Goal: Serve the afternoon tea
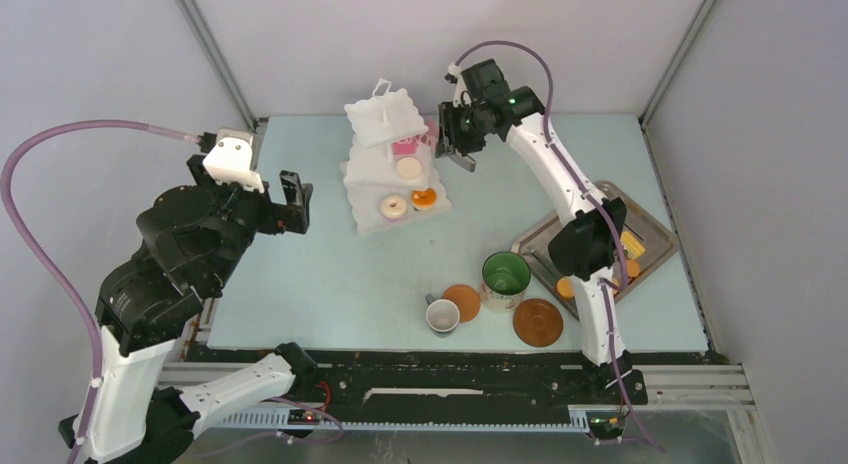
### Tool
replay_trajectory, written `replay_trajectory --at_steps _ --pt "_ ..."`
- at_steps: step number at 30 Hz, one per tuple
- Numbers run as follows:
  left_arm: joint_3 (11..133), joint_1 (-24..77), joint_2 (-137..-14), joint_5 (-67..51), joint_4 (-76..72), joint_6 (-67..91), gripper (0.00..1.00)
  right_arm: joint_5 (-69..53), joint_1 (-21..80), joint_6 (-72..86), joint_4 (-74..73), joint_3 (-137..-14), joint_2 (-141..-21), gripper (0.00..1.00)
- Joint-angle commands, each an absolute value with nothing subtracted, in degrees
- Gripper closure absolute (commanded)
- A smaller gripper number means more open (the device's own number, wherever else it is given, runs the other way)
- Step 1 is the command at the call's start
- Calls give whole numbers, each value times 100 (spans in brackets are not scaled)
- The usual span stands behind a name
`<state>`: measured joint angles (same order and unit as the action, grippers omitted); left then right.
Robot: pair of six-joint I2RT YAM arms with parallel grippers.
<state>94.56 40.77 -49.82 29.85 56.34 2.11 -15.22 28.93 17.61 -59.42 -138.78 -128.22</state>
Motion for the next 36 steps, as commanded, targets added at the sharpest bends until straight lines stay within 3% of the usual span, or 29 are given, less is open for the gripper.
replay_trajectory --at_steps 1,8,17,27,31,36 --pt "9422 4051 -5019 2966 5505 215 2 -1530 2844 1802 -5948 -13855 -12246 58" --pt "9349 4050 -4979 2956 5502 213 2 -1527 2628 1945 -5973 -13141 -11748 61" --pt "9081 4049 -4964 2897 5342 132 2 -1533 1698 1910 -6122 -10554 -9779 63" --pt "8636 4058 -5010 2746 5074 9 2 -1480 -985 1760 -6930 -8407 -7589 61" --pt "8469 4066 -4965 2760 5040 -133 2 -2035 -2493 1879 -7170 -7833 -7368 60" --pt "8345 4077 -4927 2784 4981 -190 2 -2308 -3178 1851 -7125 -7778 -7560 60"
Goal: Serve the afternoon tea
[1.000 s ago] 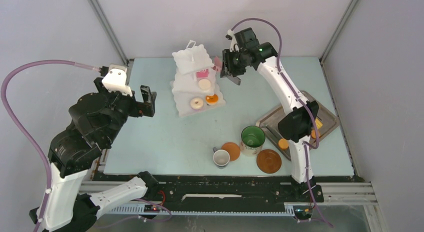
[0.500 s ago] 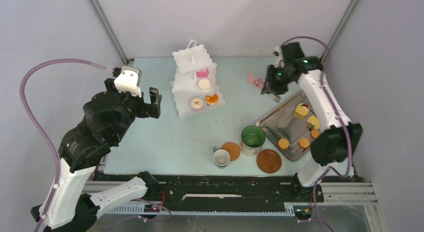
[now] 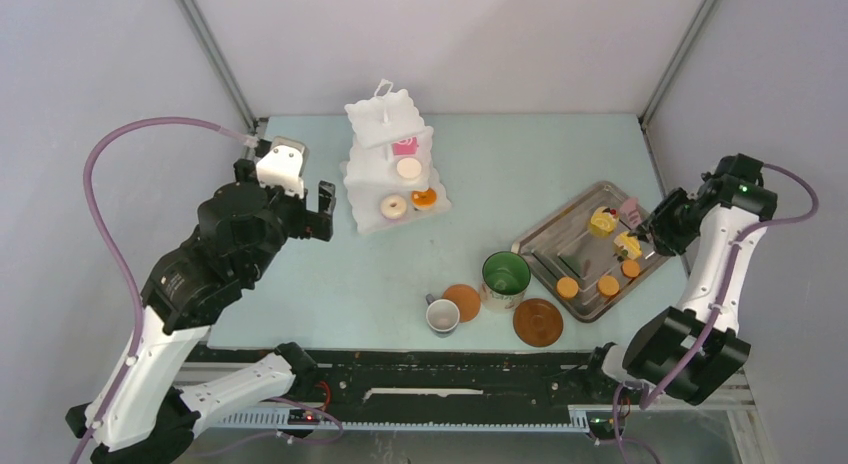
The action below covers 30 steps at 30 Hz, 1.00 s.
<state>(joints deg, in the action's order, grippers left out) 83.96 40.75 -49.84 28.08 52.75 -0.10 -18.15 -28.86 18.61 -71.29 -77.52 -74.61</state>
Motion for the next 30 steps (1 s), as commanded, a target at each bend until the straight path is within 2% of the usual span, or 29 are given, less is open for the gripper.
replay_trajectory --at_steps 1,7,21,30 --pt "8336 4078 -4927 2794 4972 -207 2 -2337 -3235 1883 -7080 -7779 -7642 60" --pt "8288 4060 -4907 2894 4975 -293 2 -2432 -3229 1819 -6867 -7872 -8265 60" --pt "8425 4008 -5082 2993 5070 -325 2 -1649 -2562 1449 -6984 -8810 -9454 59" --pt "8513 4006 -5160 3006 5141 -342 2 -1006 -1940 1429 -6973 -8886 -9788 58"
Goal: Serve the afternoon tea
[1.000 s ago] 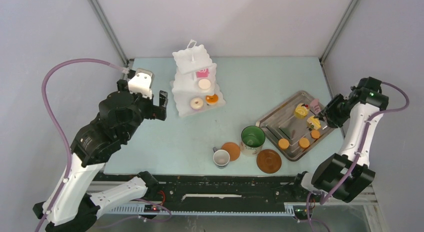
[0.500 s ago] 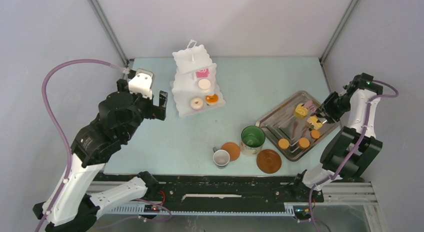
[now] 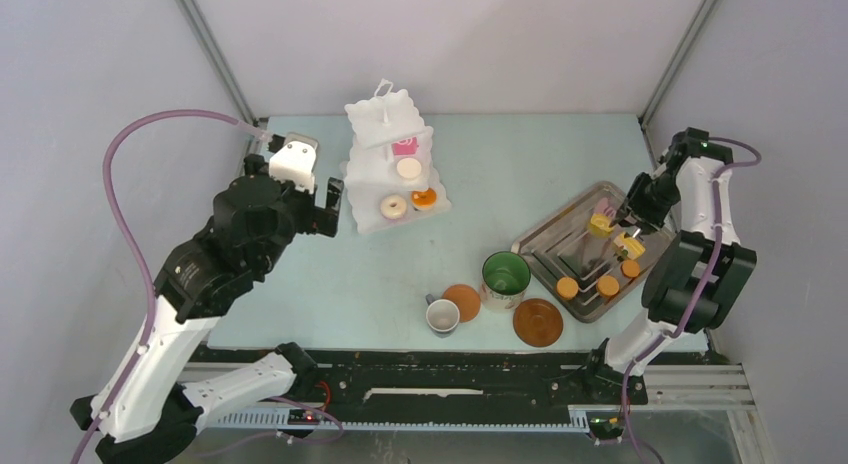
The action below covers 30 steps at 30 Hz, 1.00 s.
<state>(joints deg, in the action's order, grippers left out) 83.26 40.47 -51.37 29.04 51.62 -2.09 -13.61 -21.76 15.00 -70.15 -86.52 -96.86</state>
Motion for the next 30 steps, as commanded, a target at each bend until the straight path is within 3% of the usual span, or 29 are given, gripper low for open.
replay_trajectory --at_steps 1,17,30 --pt "8541 4004 -5164 3006 5137 -357 2 -943 -1864 1439 -6941 -8886 -9849 58" --pt "8781 4034 -5160 3133 5303 -396 2 -11 -1389 1345 -6751 -9062 -10156 56" --pt "8994 4038 -5208 3171 5416 -379 2 -268 -1362 1208 -6583 -9136 -10377 61"
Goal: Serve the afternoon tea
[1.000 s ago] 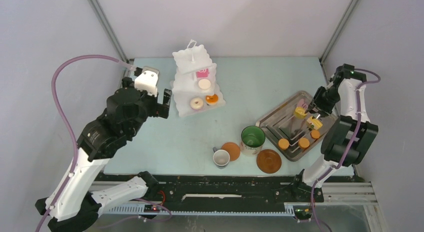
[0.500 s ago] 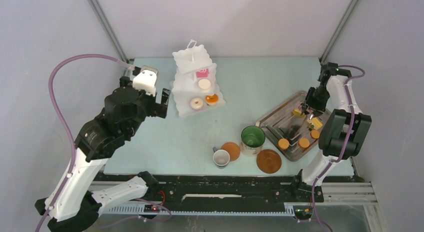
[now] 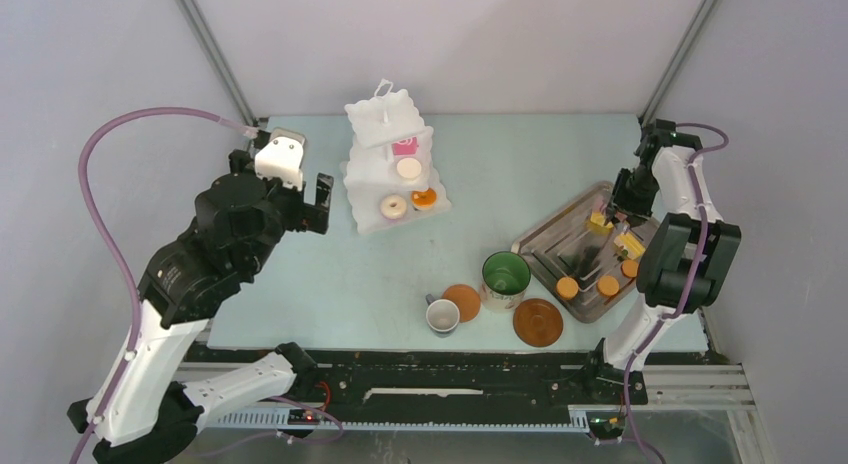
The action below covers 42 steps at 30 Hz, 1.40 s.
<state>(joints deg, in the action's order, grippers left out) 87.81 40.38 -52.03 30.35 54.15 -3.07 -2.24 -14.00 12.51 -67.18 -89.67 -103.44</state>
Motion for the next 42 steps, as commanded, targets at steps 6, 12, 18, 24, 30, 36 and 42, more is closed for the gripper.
replay_trajectory --at_steps 6,12,18,24,30,36,42 --pt "9032 4049 -5188 3139 5453 -330 2 -197 -1369 1196 -6623 -9058 -10257 74" --pt "9155 4061 -5142 3113 5442 -226 2 -310 -1362 1238 -6810 -9296 -9730 87" --pt "9236 4062 -5088 3089 5385 -45 2 -1296 -1294 1119 -6441 -9193 -8880 90" --pt "9371 4058 -5013 3043 5328 225 2 -2371 -848 1657 -5540 -8950 -8271 94" --pt "9419 4060 -4916 3123 5247 378 2 -2786 964 2521 -4269 -8450 -8285 96" --pt "9469 4060 -4840 3172 5368 464 2 -2509 2751 2597 -3637 -9045 -9043 97" --pt "9448 4060 -4758 3243 5435 474 2 -2637 3710 2604 -3503 -10336 -10136 98"
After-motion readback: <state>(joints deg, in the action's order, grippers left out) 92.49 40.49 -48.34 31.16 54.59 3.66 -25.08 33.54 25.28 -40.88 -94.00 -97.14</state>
